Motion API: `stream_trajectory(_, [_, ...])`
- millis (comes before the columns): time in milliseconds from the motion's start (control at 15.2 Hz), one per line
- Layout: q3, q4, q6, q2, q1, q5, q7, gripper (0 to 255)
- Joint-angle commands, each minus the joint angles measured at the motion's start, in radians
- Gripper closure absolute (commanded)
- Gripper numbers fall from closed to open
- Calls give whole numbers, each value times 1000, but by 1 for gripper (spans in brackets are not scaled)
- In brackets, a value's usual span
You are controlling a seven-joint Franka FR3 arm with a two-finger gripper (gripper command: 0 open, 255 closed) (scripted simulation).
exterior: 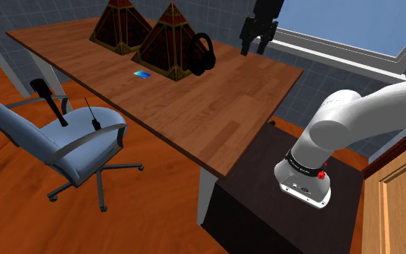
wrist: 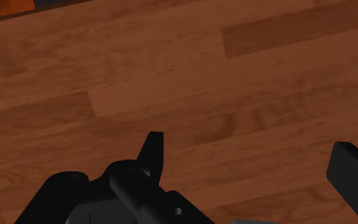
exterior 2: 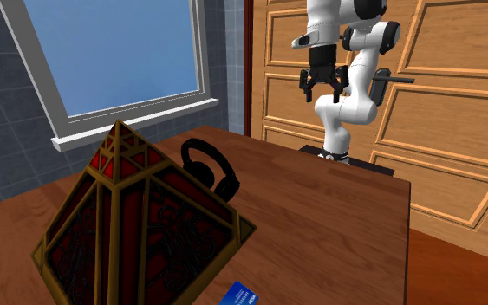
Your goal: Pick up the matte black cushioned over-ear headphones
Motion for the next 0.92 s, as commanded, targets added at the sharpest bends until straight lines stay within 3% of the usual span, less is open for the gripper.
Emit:
stream_trajectory(0, [0, 0, 0, 0, 0, 0, 0, 0])
stream_trajectory(858, [-127, -100, 578, 233, -33, -31, -187, 0])
